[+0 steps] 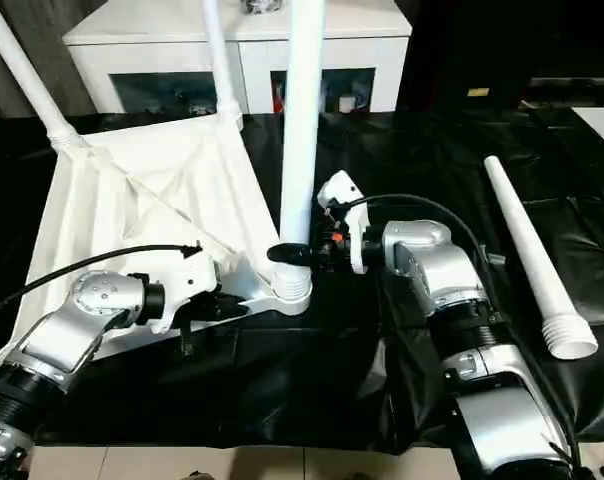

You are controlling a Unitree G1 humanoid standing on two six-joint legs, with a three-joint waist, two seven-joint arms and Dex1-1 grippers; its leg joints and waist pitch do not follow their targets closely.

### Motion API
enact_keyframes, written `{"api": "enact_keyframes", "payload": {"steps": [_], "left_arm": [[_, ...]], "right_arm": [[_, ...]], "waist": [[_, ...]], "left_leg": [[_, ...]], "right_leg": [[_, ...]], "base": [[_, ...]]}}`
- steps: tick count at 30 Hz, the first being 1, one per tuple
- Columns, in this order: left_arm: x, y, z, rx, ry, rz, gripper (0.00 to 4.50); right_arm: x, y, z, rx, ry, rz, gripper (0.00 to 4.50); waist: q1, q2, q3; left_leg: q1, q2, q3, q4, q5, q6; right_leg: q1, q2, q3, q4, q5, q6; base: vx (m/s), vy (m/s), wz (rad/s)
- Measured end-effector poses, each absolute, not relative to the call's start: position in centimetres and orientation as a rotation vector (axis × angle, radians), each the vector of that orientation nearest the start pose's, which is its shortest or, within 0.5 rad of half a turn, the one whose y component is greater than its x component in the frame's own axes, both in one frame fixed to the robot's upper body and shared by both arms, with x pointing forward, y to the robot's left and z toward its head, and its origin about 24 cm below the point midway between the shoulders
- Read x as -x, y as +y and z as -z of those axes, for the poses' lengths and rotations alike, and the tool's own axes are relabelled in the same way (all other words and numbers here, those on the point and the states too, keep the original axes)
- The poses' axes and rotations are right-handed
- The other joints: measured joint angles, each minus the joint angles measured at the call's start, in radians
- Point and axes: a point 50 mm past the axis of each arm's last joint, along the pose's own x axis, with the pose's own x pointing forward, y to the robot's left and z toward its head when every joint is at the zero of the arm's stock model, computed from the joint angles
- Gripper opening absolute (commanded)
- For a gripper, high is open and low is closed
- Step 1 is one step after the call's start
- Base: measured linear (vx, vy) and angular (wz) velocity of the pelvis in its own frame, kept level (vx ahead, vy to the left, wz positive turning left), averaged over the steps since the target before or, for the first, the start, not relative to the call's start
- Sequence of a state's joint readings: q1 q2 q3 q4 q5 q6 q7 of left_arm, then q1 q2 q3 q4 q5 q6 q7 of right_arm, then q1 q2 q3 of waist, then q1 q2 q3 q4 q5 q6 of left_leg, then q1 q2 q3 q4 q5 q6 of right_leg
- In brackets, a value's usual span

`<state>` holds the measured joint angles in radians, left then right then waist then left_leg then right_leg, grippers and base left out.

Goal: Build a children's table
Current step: Insert table leg to table base

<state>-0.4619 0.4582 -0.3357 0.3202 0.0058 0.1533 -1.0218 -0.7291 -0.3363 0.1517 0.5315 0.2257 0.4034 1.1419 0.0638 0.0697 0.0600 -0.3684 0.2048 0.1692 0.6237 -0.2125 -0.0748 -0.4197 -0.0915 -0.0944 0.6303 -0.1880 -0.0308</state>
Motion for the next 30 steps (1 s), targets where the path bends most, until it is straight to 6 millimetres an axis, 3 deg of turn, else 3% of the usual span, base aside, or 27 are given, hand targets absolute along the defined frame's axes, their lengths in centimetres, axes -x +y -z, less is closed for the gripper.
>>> {"api": "enact_keyframes", "payload": {"steps": [19,30], "left_arm": [[-30.0,13.8,-5.5,-0.520,0.381,1.200,0.00],[-29.8,13.6,-5.1,-0.514,0.400,1.223,0.00]], "right_arm": [[-33.3,-13.0,-9.4,-0.035,0.277,-1.122,1.84],[-31.6,-12.6,-9.8,0.149,0.259,-1.163,1.84]], "waist": [[-0.001,0.003,-0.002],[-0.002,0.018,-0.010]], "left_leg": [[0.001,0.000,-0.001,0.001,0.000,-0.001],[0.003,0.000,-0.001,0.001,-0.003,-0.006]], "right_leg": [[0.002,0.000,0.000,0.001,0.000,0.000],[0.008,0.000,0.000,0.000,0.000,0.000]], "base": [[0.000,0.000,0.00],[0.000,0.000,0.00]]}}
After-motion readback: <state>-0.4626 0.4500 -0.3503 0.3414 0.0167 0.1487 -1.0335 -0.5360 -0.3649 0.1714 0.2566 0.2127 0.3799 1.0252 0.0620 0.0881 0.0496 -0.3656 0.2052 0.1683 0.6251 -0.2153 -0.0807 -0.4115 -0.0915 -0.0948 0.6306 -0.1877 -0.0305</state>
